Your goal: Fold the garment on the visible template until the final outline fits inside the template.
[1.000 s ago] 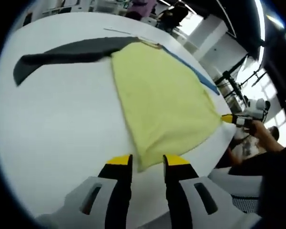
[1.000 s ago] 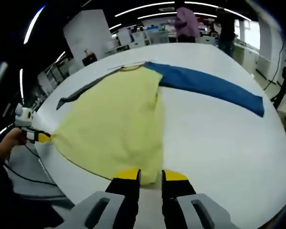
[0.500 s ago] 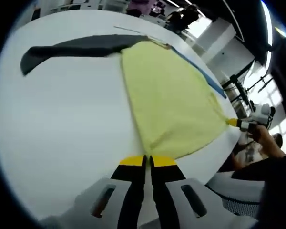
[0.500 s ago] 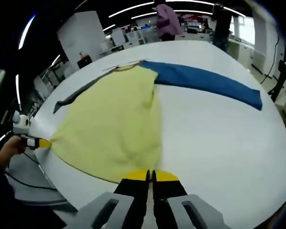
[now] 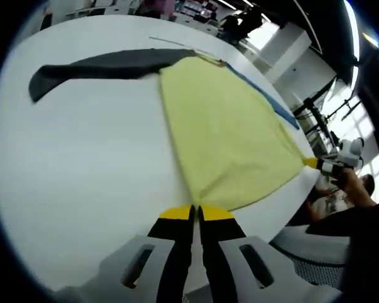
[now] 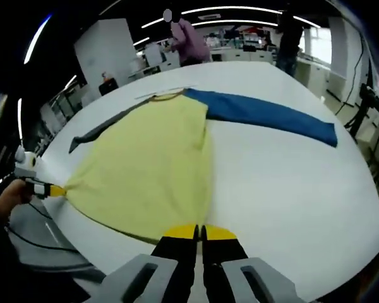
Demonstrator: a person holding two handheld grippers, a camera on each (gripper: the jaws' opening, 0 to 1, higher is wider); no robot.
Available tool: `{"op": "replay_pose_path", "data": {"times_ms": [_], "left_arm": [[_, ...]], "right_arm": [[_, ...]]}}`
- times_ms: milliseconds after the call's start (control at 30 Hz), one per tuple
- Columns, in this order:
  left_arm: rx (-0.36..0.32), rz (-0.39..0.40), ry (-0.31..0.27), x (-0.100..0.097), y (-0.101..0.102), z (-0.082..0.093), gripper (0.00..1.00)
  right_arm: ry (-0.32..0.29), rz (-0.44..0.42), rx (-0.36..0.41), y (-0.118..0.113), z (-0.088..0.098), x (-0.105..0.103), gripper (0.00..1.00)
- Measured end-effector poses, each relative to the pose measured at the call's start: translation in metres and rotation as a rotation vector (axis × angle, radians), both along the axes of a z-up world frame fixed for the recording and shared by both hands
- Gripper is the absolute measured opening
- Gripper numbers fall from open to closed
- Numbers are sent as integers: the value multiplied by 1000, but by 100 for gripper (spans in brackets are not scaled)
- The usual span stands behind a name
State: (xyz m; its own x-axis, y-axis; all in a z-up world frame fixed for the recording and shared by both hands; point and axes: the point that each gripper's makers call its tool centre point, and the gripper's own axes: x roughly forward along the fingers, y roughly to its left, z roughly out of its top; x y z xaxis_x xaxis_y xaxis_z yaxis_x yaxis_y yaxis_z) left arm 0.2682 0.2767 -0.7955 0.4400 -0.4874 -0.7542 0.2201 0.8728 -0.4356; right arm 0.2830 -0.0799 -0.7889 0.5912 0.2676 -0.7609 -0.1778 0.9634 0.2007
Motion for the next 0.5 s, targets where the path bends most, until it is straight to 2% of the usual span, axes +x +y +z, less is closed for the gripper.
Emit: {"op": "replay_pose_path", "data": {"times_ms": [367,500], "left_arm": [[31,-5,30,-2,2,-5,0],[53,-17,22,-2,3,-7,1]], "right_arm": [[31,12,-5,-1,-8,-2,0],[39,13,-2,-1,-10,-3,0]]}}
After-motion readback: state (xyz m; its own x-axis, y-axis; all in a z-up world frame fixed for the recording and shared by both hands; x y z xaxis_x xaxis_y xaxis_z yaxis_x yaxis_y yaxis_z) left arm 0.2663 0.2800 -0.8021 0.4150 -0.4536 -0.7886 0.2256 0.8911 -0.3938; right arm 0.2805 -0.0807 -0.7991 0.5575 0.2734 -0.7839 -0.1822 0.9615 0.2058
